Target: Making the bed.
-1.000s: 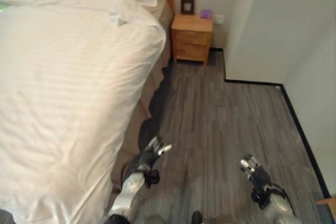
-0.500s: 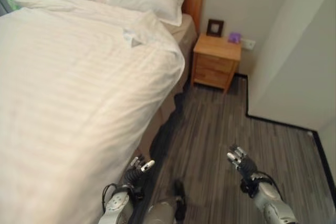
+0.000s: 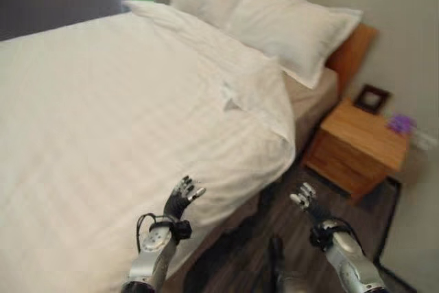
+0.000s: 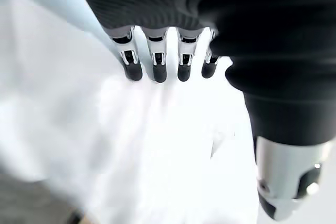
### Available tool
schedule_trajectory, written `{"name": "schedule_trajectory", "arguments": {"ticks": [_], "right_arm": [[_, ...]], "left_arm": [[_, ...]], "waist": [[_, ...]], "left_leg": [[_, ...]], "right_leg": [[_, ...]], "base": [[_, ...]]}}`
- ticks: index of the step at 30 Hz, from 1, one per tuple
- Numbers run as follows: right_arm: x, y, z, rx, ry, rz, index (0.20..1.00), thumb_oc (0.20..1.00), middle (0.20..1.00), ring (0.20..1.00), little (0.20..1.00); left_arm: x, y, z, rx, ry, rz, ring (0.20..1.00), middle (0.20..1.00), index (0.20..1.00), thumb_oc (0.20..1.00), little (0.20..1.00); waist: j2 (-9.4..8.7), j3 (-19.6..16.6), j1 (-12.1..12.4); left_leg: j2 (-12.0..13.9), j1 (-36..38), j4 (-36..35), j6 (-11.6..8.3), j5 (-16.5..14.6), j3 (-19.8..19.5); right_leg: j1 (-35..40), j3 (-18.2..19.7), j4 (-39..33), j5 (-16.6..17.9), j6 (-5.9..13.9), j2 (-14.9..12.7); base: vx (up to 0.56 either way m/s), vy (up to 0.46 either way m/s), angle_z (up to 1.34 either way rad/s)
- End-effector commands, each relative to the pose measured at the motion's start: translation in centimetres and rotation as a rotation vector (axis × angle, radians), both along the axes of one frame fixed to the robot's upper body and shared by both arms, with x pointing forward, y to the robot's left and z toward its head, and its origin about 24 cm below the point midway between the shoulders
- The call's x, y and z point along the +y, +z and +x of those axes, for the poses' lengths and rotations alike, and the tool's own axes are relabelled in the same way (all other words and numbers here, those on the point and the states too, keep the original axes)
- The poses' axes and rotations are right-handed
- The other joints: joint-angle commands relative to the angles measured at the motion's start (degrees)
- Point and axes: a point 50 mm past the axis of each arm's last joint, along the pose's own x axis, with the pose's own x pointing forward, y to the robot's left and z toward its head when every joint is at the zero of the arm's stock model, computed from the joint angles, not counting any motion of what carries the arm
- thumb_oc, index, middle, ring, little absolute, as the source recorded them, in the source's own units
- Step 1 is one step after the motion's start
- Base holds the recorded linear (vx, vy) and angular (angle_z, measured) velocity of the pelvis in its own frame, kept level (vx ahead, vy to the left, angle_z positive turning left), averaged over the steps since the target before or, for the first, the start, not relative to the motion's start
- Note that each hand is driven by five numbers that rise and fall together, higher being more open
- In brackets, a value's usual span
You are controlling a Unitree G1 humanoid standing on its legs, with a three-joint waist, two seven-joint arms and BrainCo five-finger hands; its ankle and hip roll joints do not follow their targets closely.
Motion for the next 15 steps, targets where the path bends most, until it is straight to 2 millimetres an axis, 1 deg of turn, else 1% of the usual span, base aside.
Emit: {"name": "schedule_trajectory", "arguments": {"ticks": [1,2,3,4,5,6,7,8,9,10,12,13,14,15], "right_arm": [[0.1,4.7,2.6,-0.248,0.01,0.035,1.0,1.0,1.0,1.0,1.0],[-0.1,4.6,2.8,-0.242,0.009,0.036,1.0,1.0,1.0,1.0,1.0],[-0.2,4.8,3.1,-0.251,0.01,0.022,1.0,1.0,1.0,1.0,1.0],[-0.3,5.7,3.6,-0.288,0.0,0.028,1.0,1.0,1.0,1.0,1.0],[-0.2,6.1,3.9,-0.304,-0.009,0.054,1.0,1.0,1.0,1.0,1.0],[-0.2,6.7,4.1,-0.335,-0.009,0.059,1.0,1.0,1.0,1.0,1.0],[-0.7,7.1,4.6,-0.346,-0.027,0.016,1.0,1.0,1.0,1.0,1.0],[-0.8,7.1,4.6,-0.346,-0.027,0.015,1.0,1.0,1.0,1.0,1.0],[-1.2,7.3,4.8,-0.348,-0.033,-0.001,1.0,1.0,1.0,1.0,1.0],[-1.4,7.3,4.8,-0.346,-0.036,-0.012,1.0,1.0,1.0,1.0,1.0],[-1.9,7.2,4.5,-0.341,-0.037,-0.04,1.0,1.0,1.0,1.0,1.0],[-2.1,7.2,4.3,-0.342,-0.034,-0.057,1.0,1.0,1.0,1.0,1.0],[-2.4,7.0,3.9,-0.331,-0.041,-0.076,1.0,1.0,1.0,1.0,1.0],[-2.4,7.0,3.9,-0.331,-0.041,-0.076,1.0,1.0,1.0,1.0,1.0]], "left_arm": [[-0.5,3.8,2.2,-0.2,-0.051,0.0,1.0,1.0,1.0,1.0,1.0],[-0.9,2.9,1.6,-0.163,-0.052,-0.032,1.0,1.0,1.0,1.0,1.0],[-0.9,2.6,1.3,-0.147,-0.042,-0.037,1.0,1.0,1.0,1.0,1.0],[-0.7,2.3,1.1,-0.126,-0.016,-0.05,1.0,1.0,1.0,1.0,1.0],[-0.7,2.3,1.0,-0.126,-0.009,-0.075,1.0,1.0,1.0,1.0,1.0],[-0.7,2.1,0.8,-0.114,-0.005,-0.083,1.0,1.0,1.0,1.0,1.0],[-0.8,2.3,1.0,-0.122,-0.033,-0.068,1.0,1.0,1.0,1.0,1.0],[-0.8,2.3,1.0,-0.123,-0.034,-0.068,1.0,1.0,1.0,1.0,1.0],[-0.9,2.4,1.1,-0.127,-0.053,-0.061,1.0,1.0,1.0,1.0,1.0],[-0.9,2.2,1.0,-0.121,-0.06,-0.072,1.0,1.0,1.0,1.0,1.0],[-1.1,1.8,0.7,-0.105,-0.07,-0.087,1.0,1.0,1.0,1.0,1.0],[-1.2,1.6,0.6,-0.095,-0.078,-0.086,1.0,1.0,1.0,1.0,1.0],[-1.4,1.4,0.5,-0.088,-0.085,-0.08,1.0,1.0,1.0,1.0,1.0],[-1.4,1.4,0.5,-0.088,-0.085,-0.08,1.0,1.0,1.0,1.0,1.0]], "waist": [[-0.53,0.0,0.6],[-0.68,-0.8,0.1],[-0.15,-0.9,0.0],[-1.1,-0.7,-0.1],[-2.36,0.1,0.7],[-3.45,1.1,1.2],[-3.61,2.8,3.2],[-3.45,3.0,3.4],[-3.35,3.4,4.4],[-3.32,3.4,5.3],[-2.87,3.1,5.4],[-2.31,2.6,5.4],[-1.87,2.3,5.2],[-1.89,2.3,5.1]], "left_leg": [[2.4,0.1,-6.4,0.17,9.9,1.6],[6.6,0.3,-2.2,-1.76,15.2,1.8],[9.3,-1.4,2.5,-1.86,20.6,3.6],[11.7,-6.5,13.5,-0.2,26.8,7.9],[11.0,-12.2,20.3,1.52,26.3,9.9],[11.2,-14.9,24.2,2.22,26.2,13.7],[10.2,-20.5,26.7,1.02,23.9,20.1],[10.3,-20.3,26.9,1.03,23.6,20.2],[9.3,-22.5,24.0,0.12,22.8,23.2],[8.3,-23.9,22.4,-0.32,22.6,24.4],[6.5,-24.0,15.2,-0.43,22.4,27.3],[5.3,-23.7,11.3,-0.23,21.9,27.8],[3.0,-22.9,6.9,0.32,21.5,28.0],[3.0,-22.8,6.8,0.32,21.6,28.0]], "right_leg": [[1.2,1.0,-5.9,5.4,6.32,-5.5],[1.4,-0.2,-2.5,3.4,5.88,-3.9],[2.2,-1.7,-2.3,3.0,5.21,-2.9],[4.3,-4.2,-3.4,2.3,3.4,-2.1],[7.1,-5.2,-5.5,2.0,1.73,-1.0],[9.1,-6.8,-6.5,1.1,0.37,-0.5],[12.4,-8.0,-8.2,0.1,-0.73,0.8],[12.7,-7.9,-8.3,0.1,-0.69,1.0],[14.6,-9.0,-9.5,-0.1,-0.65,1.1],[15.6,-9.5,-10.2,-0.4,-0.78,1.1],[17.0,-10.8,-10.6,-1.5,-1.32,1.5],[17.2,-11.4,-10.2,-2.4,-1.56,2.1],[17.8,-12.2,-9.6,-3.4,-1.81,2.5],[17.8,-12.2,-9.7,-3.4,-1.8,2.5]], "base": [[0.48,-0.488,1.36],[0.46,-0.527,0.42],[0.59,-0.803,0.59],[0.39,-0.678,0.42],[0.37,-0.767,0.26],[0.42,-0.78,-0.32],[0.31,-0.549,-0.6],[0.35,-0.409,-0.66],[0.28,-0.19,-0.49],[0.39,-0.263,-0.16],[0.32,-0.176,0.13],[0.29,-0.13,0.3],[0.2,-0.082,0.3],[0.23,-0.048,0.23]]}}
